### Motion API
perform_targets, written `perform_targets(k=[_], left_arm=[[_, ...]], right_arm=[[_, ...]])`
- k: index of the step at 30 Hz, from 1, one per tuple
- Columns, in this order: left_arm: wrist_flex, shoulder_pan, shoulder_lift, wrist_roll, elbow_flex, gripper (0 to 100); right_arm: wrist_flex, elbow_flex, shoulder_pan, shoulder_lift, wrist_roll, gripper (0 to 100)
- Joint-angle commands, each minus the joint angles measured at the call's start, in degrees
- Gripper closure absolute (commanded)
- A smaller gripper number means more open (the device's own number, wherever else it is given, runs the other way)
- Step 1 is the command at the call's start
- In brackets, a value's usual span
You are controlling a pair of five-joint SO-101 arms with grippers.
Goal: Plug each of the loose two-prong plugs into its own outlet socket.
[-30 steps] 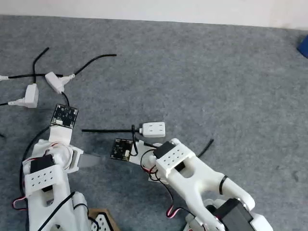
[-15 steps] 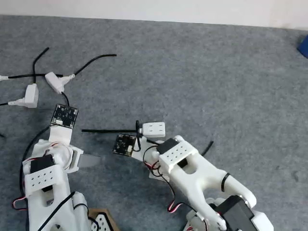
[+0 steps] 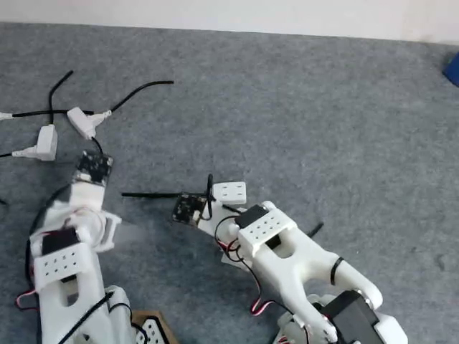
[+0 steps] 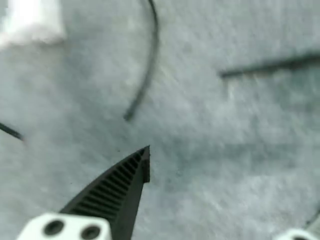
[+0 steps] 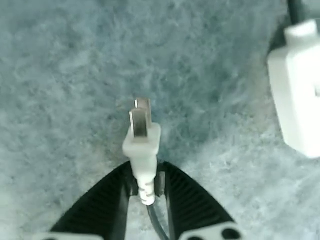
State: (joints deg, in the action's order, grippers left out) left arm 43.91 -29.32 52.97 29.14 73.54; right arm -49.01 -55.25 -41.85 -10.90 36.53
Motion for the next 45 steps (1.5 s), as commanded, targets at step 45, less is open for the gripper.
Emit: perform_targets(k=[45], left_arm=[[6.68,38.29,0.4,-9.58,-30.81,49]], right_arm=[[17.63,-4.53,-0.04,-35.21,-27.96,99.2]])
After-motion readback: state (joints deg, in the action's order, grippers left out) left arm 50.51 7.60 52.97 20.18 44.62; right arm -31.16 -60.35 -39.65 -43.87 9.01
